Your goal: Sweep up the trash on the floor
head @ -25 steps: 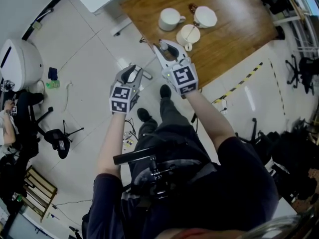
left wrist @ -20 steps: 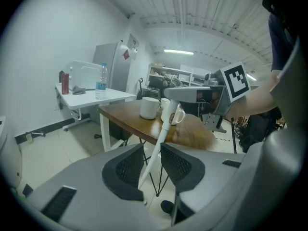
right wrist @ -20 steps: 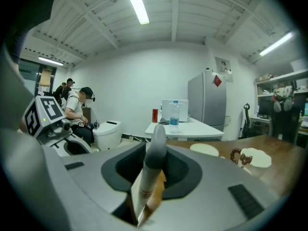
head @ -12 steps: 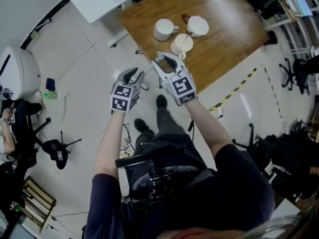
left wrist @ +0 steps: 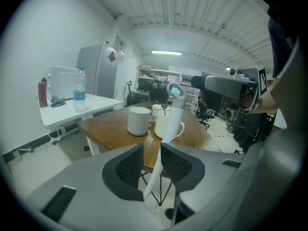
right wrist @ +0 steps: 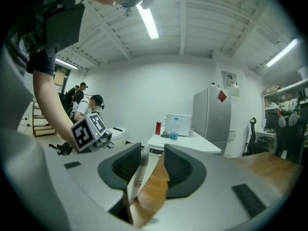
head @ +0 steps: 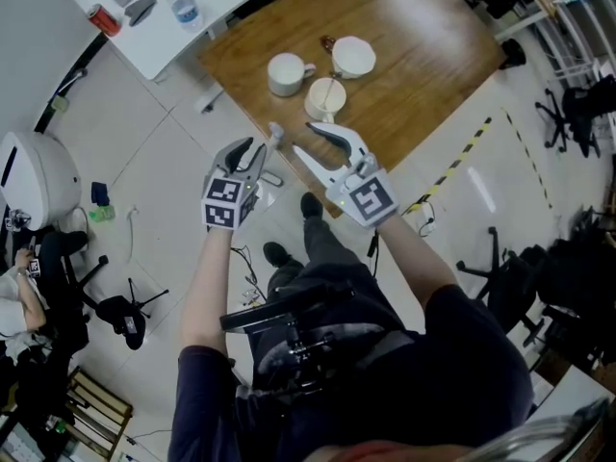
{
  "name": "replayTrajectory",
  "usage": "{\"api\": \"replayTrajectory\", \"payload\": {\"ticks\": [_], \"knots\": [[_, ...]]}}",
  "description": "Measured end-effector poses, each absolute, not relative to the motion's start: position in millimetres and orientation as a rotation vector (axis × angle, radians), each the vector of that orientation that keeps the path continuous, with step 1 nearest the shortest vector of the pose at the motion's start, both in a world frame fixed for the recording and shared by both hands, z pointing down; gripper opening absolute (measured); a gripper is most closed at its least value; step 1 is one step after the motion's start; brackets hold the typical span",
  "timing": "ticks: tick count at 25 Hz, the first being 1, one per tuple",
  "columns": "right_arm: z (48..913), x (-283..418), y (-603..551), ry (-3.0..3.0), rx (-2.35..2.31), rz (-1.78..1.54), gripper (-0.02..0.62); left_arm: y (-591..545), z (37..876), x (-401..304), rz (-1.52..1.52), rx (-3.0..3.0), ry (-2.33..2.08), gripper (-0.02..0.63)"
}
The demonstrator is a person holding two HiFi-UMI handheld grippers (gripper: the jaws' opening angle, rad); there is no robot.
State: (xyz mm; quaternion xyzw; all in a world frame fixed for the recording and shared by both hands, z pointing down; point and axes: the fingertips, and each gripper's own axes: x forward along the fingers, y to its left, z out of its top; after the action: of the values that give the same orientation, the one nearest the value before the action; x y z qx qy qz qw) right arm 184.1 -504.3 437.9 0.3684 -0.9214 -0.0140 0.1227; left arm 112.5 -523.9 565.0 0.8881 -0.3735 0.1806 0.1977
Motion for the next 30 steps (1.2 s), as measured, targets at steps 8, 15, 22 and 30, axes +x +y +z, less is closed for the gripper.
{"api": "replayTrajectory", "payload": {"ticks": [8,15,22,30], "knots": [[406,213,-501,-2.783,0.899,-0.014,0.161,-513,462,69,0.361,2.474,-1.421,0.107],[374,156,-520,-2.911,0.539,-0.045,0.153,-504,371,12,0.265,2.379,-1.811,0.107],[332,84,-487,-3.033,0.247,-0.145,0.149,-432,326,-47,0.241,2.268,-2.044,0.106],[313,44,-375,-3.048,0.013,-0.091,0.005,-315,304,-68,0.138,2.187,-2.176,0.106]]}}
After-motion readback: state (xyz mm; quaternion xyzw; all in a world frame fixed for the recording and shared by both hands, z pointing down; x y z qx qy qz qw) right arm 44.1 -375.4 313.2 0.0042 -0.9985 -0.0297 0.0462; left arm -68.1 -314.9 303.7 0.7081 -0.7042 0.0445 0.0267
